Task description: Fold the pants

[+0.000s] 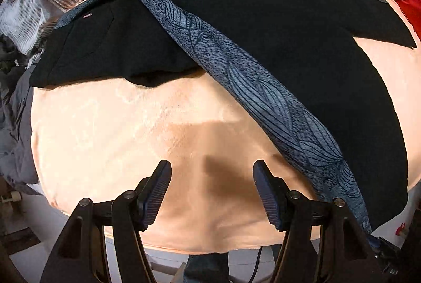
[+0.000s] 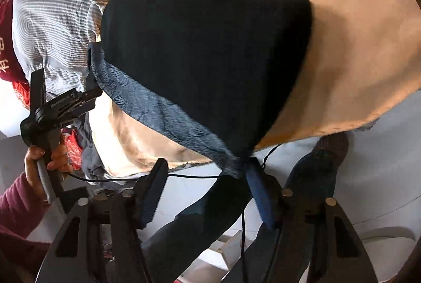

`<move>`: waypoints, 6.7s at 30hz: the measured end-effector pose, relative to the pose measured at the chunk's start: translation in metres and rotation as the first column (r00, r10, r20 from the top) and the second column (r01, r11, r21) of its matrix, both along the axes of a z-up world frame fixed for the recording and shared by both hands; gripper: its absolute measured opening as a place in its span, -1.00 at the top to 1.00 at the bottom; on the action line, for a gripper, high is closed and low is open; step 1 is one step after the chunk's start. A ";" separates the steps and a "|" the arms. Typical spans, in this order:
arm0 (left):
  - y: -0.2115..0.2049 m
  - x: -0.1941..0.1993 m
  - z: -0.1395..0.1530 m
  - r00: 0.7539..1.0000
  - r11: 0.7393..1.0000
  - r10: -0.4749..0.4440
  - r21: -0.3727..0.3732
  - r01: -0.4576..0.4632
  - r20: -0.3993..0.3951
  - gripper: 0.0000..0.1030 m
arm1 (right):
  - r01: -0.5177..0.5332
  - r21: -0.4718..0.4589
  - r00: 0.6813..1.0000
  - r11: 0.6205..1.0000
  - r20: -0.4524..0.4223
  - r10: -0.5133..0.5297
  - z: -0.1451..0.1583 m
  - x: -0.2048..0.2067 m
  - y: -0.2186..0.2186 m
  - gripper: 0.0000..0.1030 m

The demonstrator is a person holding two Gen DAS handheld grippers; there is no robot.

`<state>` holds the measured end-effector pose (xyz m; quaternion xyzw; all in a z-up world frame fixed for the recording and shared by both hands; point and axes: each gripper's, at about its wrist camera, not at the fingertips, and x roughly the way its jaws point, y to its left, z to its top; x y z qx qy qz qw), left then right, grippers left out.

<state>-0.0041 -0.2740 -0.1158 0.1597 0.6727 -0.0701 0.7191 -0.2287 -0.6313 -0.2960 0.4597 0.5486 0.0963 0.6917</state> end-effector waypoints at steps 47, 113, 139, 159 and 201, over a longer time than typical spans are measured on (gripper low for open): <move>-0.135 0.182 -0.016 0.967 0.967 0.251 -0.040 -0.250 0.041 -0.28 | 0.108 0.148 0.993 0.983 0.029 -0.113 0.078 0.380 -0.255 0.86; 0.131 0.274 -0.024 0.956 0.960 0.189 0.161 -0.228 0.226 -0.57 | -0.274 -0.008 0.955 0.962 0.118 0.273 0.104 0.330 0.125 0.08; 0.184 0.277 -0.036 0.946 0.967 0.243 0.025 -0.254 0.214 -0.93 | -0.467 0.035 0.877 0.884 0.147 0.458 0.069 0.364 0.277 1.00; 0.221 0.337 -0.046 0.859 0.882 0.414 0.100 -0.460 0.303 -1.00 | -0.141 -0.316 0.986 0.938 0.035 0.160 0.108 0.407 0.102 0.08; -0.181 0.174 -0.013 0.977 0.989 -0.144 0.006 0.145 0.155 -1.00 | 0.455 -0.016 0.886 0.890 0.110 -0.451 0.091 0.240 -0.199 -0.05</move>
